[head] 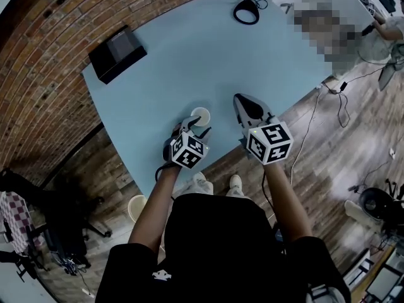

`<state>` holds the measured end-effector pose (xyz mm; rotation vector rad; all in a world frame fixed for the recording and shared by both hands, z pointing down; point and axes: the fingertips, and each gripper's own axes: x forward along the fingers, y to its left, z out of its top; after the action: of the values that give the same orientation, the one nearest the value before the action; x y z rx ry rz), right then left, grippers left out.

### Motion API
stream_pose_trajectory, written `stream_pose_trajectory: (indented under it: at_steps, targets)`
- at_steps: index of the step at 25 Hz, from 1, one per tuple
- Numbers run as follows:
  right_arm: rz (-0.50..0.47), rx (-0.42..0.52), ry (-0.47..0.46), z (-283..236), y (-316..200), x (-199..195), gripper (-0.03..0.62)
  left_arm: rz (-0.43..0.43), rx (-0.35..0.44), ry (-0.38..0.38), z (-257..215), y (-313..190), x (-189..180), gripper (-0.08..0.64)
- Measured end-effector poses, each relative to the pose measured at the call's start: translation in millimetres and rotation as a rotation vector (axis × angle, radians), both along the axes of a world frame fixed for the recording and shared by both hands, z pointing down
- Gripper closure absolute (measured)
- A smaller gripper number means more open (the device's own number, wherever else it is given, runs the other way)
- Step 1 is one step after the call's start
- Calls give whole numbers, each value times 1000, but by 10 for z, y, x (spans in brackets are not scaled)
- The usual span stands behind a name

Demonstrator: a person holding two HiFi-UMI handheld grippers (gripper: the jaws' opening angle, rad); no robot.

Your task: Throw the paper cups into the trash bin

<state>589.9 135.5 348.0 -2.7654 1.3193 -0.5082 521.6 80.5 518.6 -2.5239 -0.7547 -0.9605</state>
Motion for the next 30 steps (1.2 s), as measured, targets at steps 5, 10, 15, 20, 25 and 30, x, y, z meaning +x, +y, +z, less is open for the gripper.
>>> stream_pose_trajectory:
  at_steps: [5,10,15,20,25,30]
  targets:
    - [4,4,-8,30,-33,63,589,31,62,-48,192,-14,40,365]
    - [3,-4,-20,96,-78,104,589,49,84,-73,267,-9,89,367]
    - [6,-7,-24,127,-80,142,589,52,108,-86,302,-8,100,414]
    - [-4,-15,-24,150,-87,138,589,34,119,-71,286,-26,120,484]
    - [-14,-20,-18,135,-93,142,589,9,98,-77,265,-43,136,526]
    - [-21,-21,-17,145,-85,128,589,-23,86,-74,214,-61,139,529]
